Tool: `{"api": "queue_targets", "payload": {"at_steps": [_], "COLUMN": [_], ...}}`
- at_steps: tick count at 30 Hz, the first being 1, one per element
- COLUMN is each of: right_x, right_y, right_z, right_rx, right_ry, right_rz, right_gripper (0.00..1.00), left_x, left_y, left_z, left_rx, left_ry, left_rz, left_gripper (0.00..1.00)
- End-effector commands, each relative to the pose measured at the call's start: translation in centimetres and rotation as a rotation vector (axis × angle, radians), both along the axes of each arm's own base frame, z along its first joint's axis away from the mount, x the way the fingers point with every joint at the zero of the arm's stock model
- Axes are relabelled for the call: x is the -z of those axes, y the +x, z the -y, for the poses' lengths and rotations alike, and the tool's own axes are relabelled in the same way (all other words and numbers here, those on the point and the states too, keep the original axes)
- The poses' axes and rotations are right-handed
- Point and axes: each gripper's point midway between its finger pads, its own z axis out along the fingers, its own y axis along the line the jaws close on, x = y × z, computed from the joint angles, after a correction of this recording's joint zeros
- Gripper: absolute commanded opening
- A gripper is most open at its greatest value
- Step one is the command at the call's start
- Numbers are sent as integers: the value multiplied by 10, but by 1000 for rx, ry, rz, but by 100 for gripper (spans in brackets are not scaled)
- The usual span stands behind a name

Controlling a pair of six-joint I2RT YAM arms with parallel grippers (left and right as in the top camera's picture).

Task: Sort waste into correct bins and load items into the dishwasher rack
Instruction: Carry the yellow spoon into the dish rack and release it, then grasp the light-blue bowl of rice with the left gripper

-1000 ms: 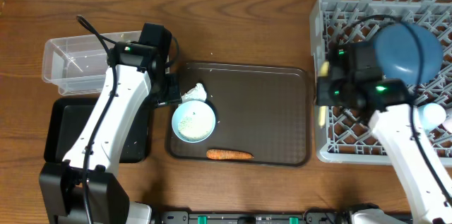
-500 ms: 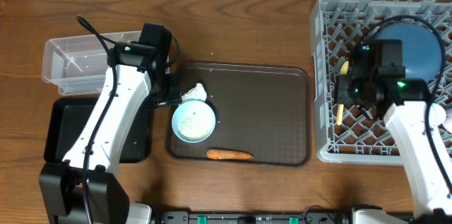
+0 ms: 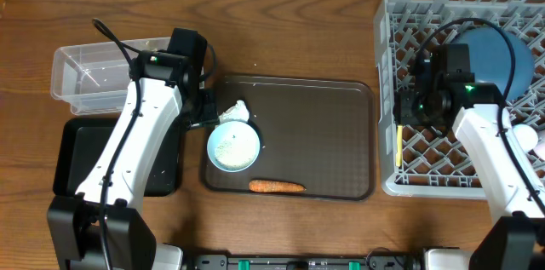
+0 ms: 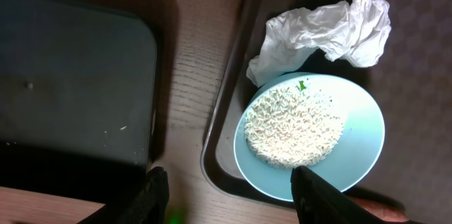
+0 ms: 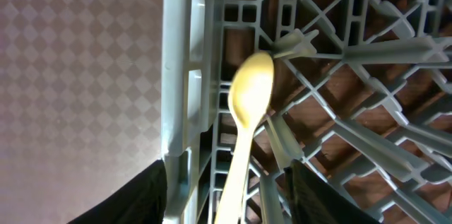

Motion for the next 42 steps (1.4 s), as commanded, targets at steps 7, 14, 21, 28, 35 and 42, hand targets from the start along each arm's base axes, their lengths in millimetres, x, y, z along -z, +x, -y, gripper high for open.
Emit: {"api": "queue_targets", "payload": {"at_steps": [7,14,21,28,35,42], "right_x": [-64,-48,-46,-45,-45,-44], "right_y": [-3,-23,-26,-25,-25,-26], "right_z": [-38,-49,-47,-47,-47,-47], "right_rx": [-127,-202,-200,-199,-200,-199], "right_ry": [158,119,96,95,96,96], "right_rz": [193,97,81,79,81,74], "right_gripper": [64,67,68,68,68,68], "left_x": [-4,-5,3,36,71,102], "left_y": [-2,0,0,-3,-12,-18], "left_z": [5,36,75,102,124,136], "left_rx": [-3,88,167,161,206,220], "left_ry": [-32,-59,-68,-52,-17,14], "left_rz": [13,41,50,-24,-104,-162], "left_gripper": [59,59,59,59,59,56]}}
